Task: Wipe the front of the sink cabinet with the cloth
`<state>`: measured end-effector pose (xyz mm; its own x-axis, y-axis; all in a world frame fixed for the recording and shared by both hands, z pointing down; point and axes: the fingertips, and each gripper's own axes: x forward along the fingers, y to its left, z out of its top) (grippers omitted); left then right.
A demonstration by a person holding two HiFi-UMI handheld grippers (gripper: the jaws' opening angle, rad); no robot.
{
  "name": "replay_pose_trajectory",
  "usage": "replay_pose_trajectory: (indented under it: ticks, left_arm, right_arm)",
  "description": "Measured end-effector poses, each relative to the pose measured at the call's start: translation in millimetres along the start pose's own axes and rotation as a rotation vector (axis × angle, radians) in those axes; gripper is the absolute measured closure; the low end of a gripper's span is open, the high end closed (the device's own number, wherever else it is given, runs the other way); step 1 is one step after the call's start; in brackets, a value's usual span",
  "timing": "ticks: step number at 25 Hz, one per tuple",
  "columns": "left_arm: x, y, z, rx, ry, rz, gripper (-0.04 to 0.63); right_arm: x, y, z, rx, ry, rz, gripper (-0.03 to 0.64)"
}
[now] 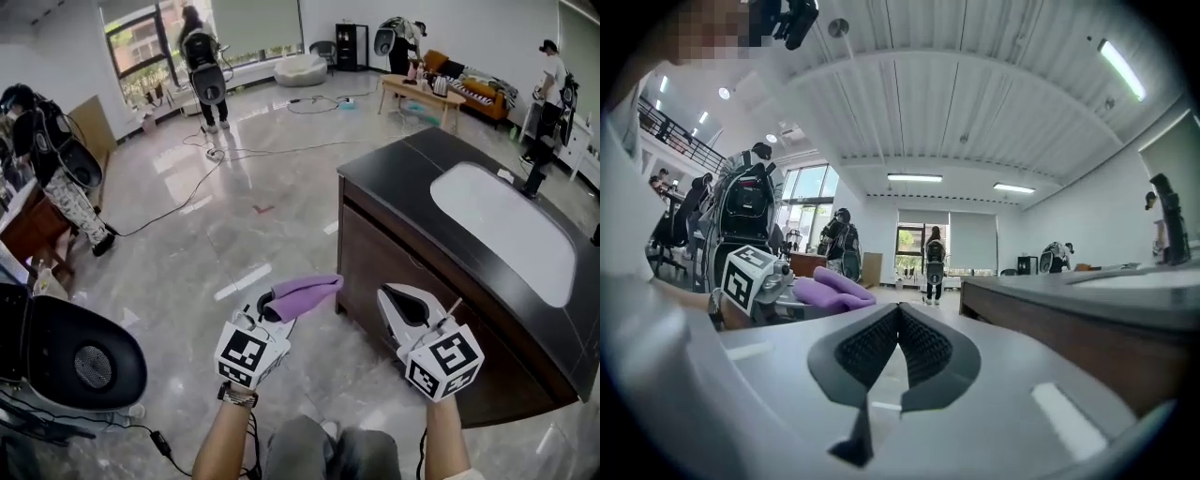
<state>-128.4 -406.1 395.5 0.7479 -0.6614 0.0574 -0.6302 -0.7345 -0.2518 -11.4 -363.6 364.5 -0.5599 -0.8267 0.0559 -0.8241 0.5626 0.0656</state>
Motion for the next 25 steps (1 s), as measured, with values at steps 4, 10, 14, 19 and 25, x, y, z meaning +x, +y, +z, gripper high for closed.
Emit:
replay_pose_trajectory:
  ticks: [4, 10, 14, 19, 25]
  left_arm:
    - [-12, 27, 48, -0.006, -0.026, 0.006, 0.545]
    - [-20, 54, 135, -0.032, 0.027, 0.044, 0.545]
    - [-38, 63, 217, -0.063, 0.031, 0.066, 0.545]
    - [-80, 51, 320, -0.105, 0.008, 0.082, 0.545]
    - [-137, 26, 427, -0.097, 0.022, 0.146, 0.545]
  right_arm:
    - [5, -10, 49, 0.008, 0.021, -0.052, 0.611]
    - [1, -16, 139, -0.003, 0.13, -0.027, 0.611]
    - [-17, -11, 220, 0.019, 0.138, -0.033, 0.611]
    - [-59, 18, 314, 0.059, 0.167, 0.019, 0.611]
    - [-125, 63, 410, 0.078, 0.152, 0.072, 0.611]
